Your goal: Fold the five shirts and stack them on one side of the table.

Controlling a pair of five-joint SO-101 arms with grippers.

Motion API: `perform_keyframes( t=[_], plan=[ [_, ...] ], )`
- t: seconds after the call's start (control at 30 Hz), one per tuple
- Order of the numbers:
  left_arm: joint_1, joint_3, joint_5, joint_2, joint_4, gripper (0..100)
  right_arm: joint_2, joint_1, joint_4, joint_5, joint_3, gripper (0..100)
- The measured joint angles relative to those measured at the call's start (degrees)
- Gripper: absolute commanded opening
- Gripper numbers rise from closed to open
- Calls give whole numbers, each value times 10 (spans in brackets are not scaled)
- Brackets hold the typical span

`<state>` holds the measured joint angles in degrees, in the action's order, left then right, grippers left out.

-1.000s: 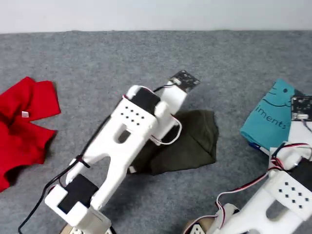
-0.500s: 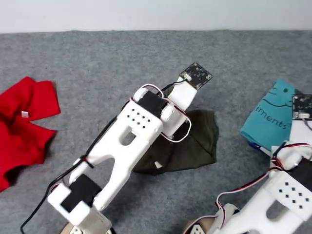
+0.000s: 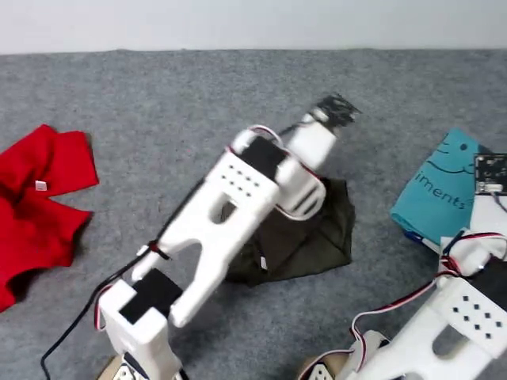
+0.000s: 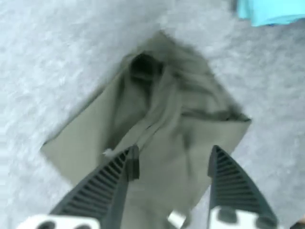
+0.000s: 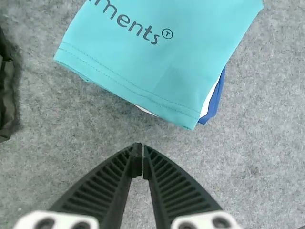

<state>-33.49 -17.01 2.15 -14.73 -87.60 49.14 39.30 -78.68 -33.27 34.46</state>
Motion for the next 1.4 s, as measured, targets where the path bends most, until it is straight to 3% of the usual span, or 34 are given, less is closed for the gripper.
perform_keyframes(
  t=[0.17,0.4,0.7,0.87,1.2,1.4],
  plan=[
    [79,-2,-41,-6,-66,42,0,0,0,0,0,9],
    [108,97,-135,-5,-86,23,0,0,0,0,0,9],
    [95,177,-143,-109,18,21,0,0,0,0,0,9],
    [46,150,-135,-130,18,21,0,0,0,0,0,10],
    [-127,98,-119,-130,18,21,0,0,0,0,0,10],
    [-151,77,-118,-130,-2,14,0,0,0,0,0,11]
  ],
)
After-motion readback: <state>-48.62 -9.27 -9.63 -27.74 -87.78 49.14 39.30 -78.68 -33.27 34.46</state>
